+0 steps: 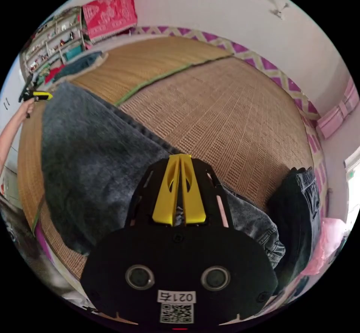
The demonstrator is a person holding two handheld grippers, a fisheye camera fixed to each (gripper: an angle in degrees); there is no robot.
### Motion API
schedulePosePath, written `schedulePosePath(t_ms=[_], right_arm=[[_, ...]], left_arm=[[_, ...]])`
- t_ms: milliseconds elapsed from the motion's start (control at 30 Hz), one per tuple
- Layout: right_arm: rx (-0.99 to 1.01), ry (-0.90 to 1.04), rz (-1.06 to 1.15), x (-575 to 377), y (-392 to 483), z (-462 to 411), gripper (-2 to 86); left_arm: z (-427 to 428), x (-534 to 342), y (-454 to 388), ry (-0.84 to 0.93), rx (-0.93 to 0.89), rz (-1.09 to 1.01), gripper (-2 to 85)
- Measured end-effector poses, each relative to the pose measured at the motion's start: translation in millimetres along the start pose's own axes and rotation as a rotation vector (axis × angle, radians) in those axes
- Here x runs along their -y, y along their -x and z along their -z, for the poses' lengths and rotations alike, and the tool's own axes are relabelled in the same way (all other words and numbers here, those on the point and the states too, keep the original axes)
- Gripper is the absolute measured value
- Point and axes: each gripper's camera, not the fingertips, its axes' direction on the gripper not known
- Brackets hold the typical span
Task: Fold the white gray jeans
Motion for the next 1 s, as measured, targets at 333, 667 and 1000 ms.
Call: schedulePosePath(t_ms=[333,667,1000], right_arm=[[0.336,-0.212,-0.229,-208.2,-53.0,129.3,-0.6],[0.501,-0.356,-0.492,-412.2,-76.3,180.5,-0.6],[0.517,-0.443,-0.661,-554.0,-95.6,209.5,-0.6]], left_arm=[[-3.1,-142.3,131.0,-0.075,-0.747,0.526,7.9],[-26.4,-159.5,131.7,-0.181,-0.889,0.85,11.6],[35.4,-152.6,93.4,-0.347,-0.92,0.895,-0.7]])
